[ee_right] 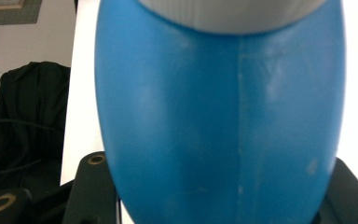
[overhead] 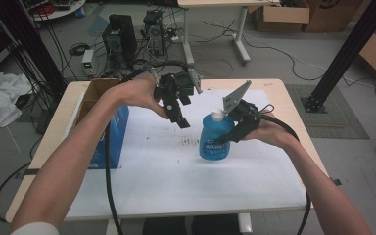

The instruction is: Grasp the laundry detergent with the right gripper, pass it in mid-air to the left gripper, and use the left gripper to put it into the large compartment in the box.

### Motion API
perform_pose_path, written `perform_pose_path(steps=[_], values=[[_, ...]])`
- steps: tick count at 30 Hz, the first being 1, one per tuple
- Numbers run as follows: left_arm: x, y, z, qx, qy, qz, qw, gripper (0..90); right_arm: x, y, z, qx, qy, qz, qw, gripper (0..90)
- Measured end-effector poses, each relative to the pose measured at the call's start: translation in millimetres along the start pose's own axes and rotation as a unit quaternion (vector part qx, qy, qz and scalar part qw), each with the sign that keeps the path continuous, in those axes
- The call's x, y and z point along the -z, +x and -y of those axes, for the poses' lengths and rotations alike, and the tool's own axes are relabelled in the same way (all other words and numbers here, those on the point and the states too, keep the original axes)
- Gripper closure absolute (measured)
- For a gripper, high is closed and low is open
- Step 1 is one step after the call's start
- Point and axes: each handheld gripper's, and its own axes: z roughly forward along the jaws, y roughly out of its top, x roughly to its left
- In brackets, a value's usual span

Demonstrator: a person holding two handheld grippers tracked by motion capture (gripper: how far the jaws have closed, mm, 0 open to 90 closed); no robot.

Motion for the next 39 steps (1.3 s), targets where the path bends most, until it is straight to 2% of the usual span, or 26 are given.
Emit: perform_pose_path(steps=[10,19,26,27,32,36,39], values=[[-1.1,-8.5,-10.4,-0.016,0.004,-0.013,0.9998,15.2,-4.1,0.2,-20.0,0.012,-0.01,-0.006,0.9999,44.8],[-10.3,-13.4,-11.3,-0.01,0.003,-0.008,0.9999,15.2,-15.6,-0.5,-28.7,0.015,-0.006,-0.01,0.9998,44.8],[-14.2,-12.2,-11.9,-0.004,-0.023,-0.003,0.9997,15.3,-16.0,-0.7,-30.8,0.013,-0.013,-0.011,0.9998,44.7],[-15.4,-12.4,-12.1,0.003,-0.027,0.0,0.9996,15.3,-15.8,-0.7,-30.9,0.013,-0.013,-0.011,0.9998,44.7],[-19.6,-11.5,-13.9,-0.001,-0.028,-0.004,0.9996,15.4,-15.8,0.1,-31.5,0.012,-0.014,-0.011,0.9998,44.7],[-21.6,-11.3,-13.9,0.008,-0.045,-0.001,0.999,15.5,-16.3,0.4,-31.8,0.012,-0.014,-0.012,0.9997,44.7],[-22.8,-11.2,-13.8,0.007,-0.046,-0.004,0.9989,15.5,-16.1,0.4,-31.6,0.01,-0.014,-0.012,0.9998,44.7]])
